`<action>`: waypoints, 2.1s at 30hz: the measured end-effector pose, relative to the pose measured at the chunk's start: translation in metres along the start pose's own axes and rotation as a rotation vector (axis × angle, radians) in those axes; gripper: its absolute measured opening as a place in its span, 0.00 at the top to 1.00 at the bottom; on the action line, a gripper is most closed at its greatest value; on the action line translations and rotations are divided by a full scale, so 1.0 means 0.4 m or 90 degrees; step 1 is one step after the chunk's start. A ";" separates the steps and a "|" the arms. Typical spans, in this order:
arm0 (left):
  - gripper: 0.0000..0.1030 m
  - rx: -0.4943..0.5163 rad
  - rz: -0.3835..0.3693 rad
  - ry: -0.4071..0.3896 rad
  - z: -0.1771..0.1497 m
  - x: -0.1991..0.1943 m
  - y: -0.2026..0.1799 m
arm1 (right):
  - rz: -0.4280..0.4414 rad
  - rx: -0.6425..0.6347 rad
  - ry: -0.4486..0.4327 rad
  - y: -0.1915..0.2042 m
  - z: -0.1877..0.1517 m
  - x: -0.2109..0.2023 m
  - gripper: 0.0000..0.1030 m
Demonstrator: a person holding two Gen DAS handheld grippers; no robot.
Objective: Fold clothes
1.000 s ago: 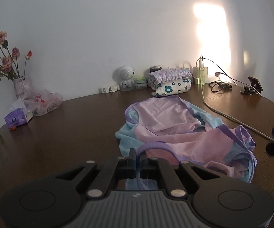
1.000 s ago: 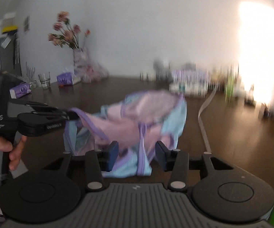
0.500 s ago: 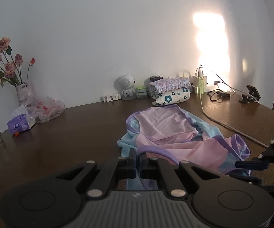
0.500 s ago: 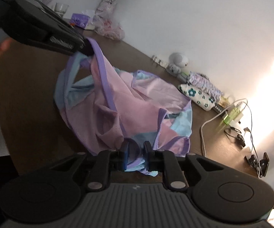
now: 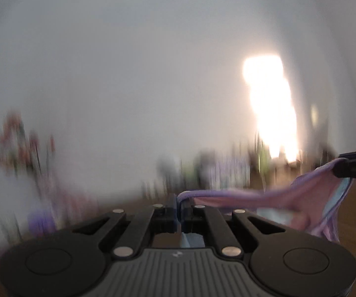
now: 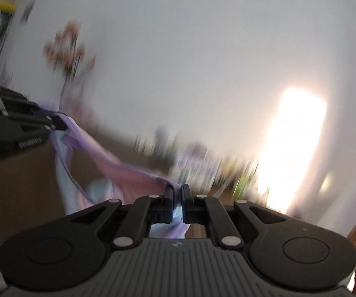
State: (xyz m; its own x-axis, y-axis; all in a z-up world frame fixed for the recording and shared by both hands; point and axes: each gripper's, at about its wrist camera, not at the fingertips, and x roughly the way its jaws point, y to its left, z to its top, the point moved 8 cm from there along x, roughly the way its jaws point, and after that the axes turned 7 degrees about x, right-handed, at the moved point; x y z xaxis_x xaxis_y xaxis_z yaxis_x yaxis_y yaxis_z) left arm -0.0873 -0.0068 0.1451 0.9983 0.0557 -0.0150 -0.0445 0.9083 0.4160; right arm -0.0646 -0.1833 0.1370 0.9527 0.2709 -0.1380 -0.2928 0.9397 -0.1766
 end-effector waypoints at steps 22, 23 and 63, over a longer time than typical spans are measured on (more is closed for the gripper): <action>0.99 0.029 0.041 -0.171 0.391 0.051 0.162 | 0.079 -0.022 -0.099 -0.145 0.443 -0.016 0.96; 0.99 0.032 0.039 -0.151 0.382 0.099 0.157 | 0.065 -0.027 -0.075 -0.148 0.432 0.040 0.99; 0.98 0.138 0.012 -0.114 0.413 0.197 0.111 | 0.109 0.116 -0.058 0.121 0.172 0.177 0.65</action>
State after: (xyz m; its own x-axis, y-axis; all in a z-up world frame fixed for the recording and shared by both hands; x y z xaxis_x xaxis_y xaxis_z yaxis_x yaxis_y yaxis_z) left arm -0.0048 -0.0305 0.3125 0.9889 -0.0194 0.1476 -0.0738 0.7972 0.5991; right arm -0.0058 -0.1044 0.1858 0.8965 0.4388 -0.0612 -0.4384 0.8985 0.0206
